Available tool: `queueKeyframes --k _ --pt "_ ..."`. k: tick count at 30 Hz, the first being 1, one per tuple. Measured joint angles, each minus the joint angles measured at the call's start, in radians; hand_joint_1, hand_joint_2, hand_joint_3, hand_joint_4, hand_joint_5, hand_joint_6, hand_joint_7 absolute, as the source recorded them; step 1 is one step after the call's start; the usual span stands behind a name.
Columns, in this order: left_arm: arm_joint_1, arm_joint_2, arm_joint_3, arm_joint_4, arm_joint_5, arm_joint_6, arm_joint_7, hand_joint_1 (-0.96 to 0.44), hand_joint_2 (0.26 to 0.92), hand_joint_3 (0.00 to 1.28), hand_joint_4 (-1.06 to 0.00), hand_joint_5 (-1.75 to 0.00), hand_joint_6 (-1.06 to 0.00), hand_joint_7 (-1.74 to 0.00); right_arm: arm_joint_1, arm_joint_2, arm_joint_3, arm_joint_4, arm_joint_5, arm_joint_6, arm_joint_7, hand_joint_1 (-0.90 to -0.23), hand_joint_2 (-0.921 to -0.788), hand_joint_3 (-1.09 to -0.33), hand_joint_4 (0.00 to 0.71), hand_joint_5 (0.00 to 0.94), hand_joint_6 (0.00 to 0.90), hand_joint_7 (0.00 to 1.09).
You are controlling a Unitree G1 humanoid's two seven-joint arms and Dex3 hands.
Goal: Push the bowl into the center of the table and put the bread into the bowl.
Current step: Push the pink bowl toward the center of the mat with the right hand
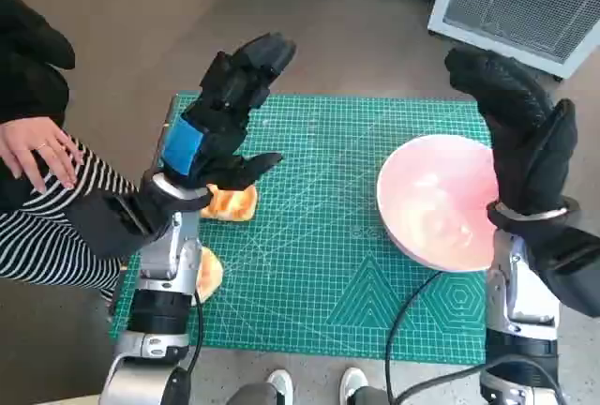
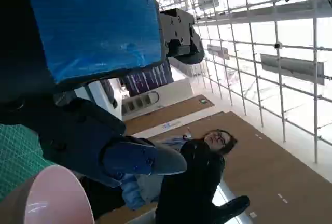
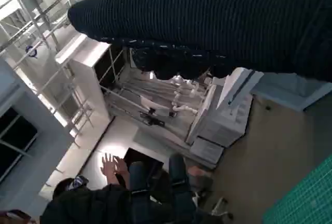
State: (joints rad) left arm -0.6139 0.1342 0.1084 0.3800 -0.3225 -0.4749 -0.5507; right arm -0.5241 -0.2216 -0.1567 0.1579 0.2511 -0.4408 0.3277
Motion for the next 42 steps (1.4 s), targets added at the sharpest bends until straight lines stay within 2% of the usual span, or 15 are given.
queueKeyframes --k 32,37,42 --pt "-0.003 0.001 0.012 0.006 0.000 0.000 -0.008 -0.65 0.907 0.20 -0.02 -0.29 0.00 -0.57 -0.005 -0.004 -0.001 0.008 0.003 -0.004 0.013 -0.680 -0.921 -0.648 0.155 0.001 0.073 0.45" --pt "-0.003 0.001 0.011 0.006 0.002 0.000 -0.007 -0.66 0.911 0.19 -0.02 -0.29 0.00 -0.57 -0.005 -0.029 -0.035 0.050 0.031 -0.026 0.043 -0.678 -0.921 -0.644 0.156 0.001 0.074 0.45" --pt "-0.003 0.002 0.012 0.004 0.002 0.000 -0.007 -0.66 0.915 0.19 -0.02 -0.28 0.00 -0.57 -0.004 -0.076 -0.102 0.124 0.061 -0.056 0.061 -0.661 -0.921 -0.667 0.142 0.000 0.057 0.43"
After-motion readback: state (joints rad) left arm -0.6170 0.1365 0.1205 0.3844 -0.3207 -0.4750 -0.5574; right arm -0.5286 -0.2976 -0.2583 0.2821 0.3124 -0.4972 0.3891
